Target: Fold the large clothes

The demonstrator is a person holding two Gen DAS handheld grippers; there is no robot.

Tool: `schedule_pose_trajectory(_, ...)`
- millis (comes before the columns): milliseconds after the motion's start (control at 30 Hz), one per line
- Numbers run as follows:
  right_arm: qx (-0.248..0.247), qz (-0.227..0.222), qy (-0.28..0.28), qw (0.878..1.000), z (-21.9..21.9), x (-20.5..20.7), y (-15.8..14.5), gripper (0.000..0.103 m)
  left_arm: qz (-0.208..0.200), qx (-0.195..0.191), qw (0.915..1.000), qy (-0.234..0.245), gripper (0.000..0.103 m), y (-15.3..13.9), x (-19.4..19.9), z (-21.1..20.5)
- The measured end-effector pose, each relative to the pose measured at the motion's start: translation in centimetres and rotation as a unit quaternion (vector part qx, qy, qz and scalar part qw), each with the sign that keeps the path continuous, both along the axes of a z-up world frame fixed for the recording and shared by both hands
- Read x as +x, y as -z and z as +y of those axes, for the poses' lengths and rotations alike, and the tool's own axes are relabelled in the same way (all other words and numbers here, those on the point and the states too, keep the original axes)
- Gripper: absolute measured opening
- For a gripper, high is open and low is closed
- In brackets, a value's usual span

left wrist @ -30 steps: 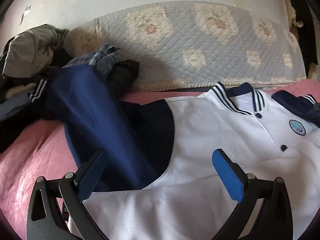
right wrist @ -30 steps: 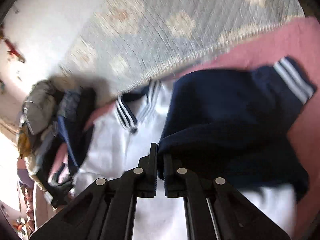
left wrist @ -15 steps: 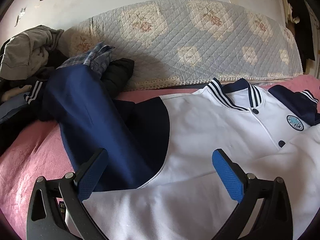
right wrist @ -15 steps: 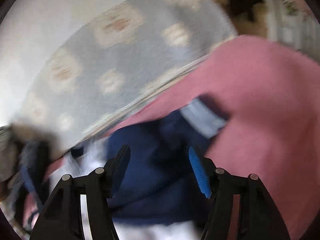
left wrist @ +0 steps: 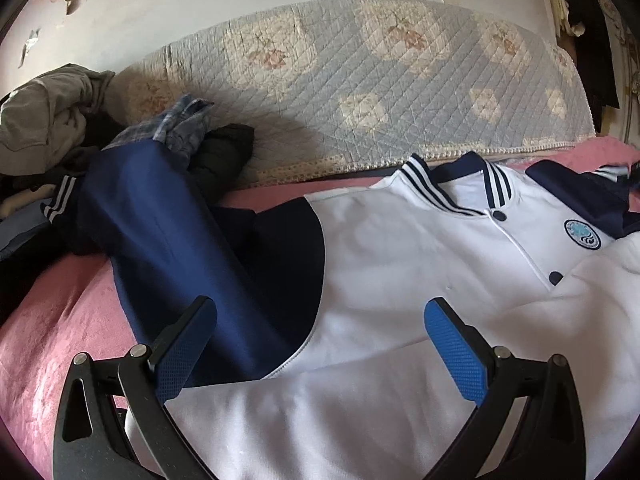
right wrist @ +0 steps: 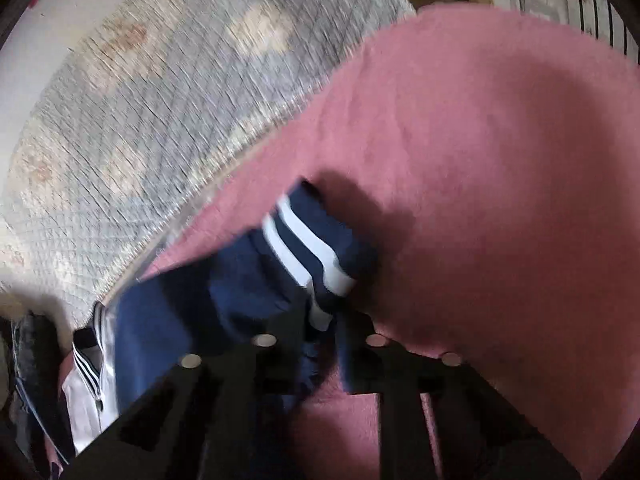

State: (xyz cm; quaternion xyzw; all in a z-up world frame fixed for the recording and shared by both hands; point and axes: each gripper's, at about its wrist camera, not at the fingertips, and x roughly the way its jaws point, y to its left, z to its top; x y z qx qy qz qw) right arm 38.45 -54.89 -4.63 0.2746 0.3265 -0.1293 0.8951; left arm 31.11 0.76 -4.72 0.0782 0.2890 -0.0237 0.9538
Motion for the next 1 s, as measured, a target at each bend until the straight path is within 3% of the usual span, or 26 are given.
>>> schedule_pose_trajectory(133, -0.072, -0.073, -0.064, 0.993, 6.5, -1.8, -5.4, 0.009, 0.002, 0.002, 1.0000, 0.002, 0.103, 0.1, 0.1, -0.2)
schedule_pose_trajectory(200, -0.068, -0.085, -0.105, 0.989, 10.4, -2.3, -6.1, 0.009, -0.003, 0.003, 1.0000, 0.002, 0.103, 0.0, -0.1, -0.3)
schedule_pose_trajectory(300, -0.070, -0.082, -0.207, 0.972, 17.9, -3.2, -5.6, 0.009, -0.010, 0.003, 0.9999, 0.003, 0.103, -0.2, -0.4, -0.3)
schedule_pose_trajectory(367, -0.046, -0.070, -0.287, 0.954, 22.9, -3.9, -4.4, 0.009, -0.012, 0.004, 0.9999, 0.003, 0.103, -0.2, -0.5, -0.4)
schedule_pose_trajectory(467, 0.005, -0.022, -0.357, 0.934, 27.8, -3.8, -1.6, 0.009, -0.010, 0.002, 0.9999, 0.007, 0.103, -0.2, -0.5, -0.4)
schedule_pose_trajectory(533, 0.016, 0.006, -0.381, 0.924, 29.6, -3.4, 0.1, 0.018, -0.011, 0.003, 0.9999, 0.006, 0.103, -0.2, -0.6, -0.5)
schedule_pose_trajectory(600, -0.018, -0.004, -0.386, 0.922, 30.3, -4.0, 0.1, 0.026, -0.016, 0.003, 0.9999, 0.006, 0.103, -0.3, -0.7, -0.5)
schedule_pose_trajectory(700, -0.089, -0.043, -0.384, 0.918, 30.5, -5.9, -1.7, 0.027, -0.029, 0.001, 0.9995, 0.011, 0.103, -0.8, -1.2, -0.6)
schedule_pose_trajectory(767, -0.088, -0.060, -0.373, 0.922, 29.3, -6.5, -3.0, 0.040, -0.067, 0.016, 0.9976, 0.007, 0.103, -1.7, -2.7, -1.2)
schedule_pose_trajectory(800, -0.077, -0.068, -0.364, 0.926, 28.2, -7.0, -3.8, 0.058, -0.086, 0.021, 0.9960, 0.013, 0.103, -2.2, -3.6, -1.7)
schedule_pose_trajectory(867, -0.068, -0.086, -0.345, 0.932, 26.3, -8.0, -5.5, 0.063, -0.092, -0.006, 0.9941, 0.057, 0.103, -3.6, -5.1, -2.9)
schedule_pose_trajectory(1000, -0.124, -0.074, -0.243, 0.959, 22.9, -9.0, -9.1, 0.063, -0.025, -0.095, 0.9879, 0.120, 0.103, -4.8, -5.3, -5.2)
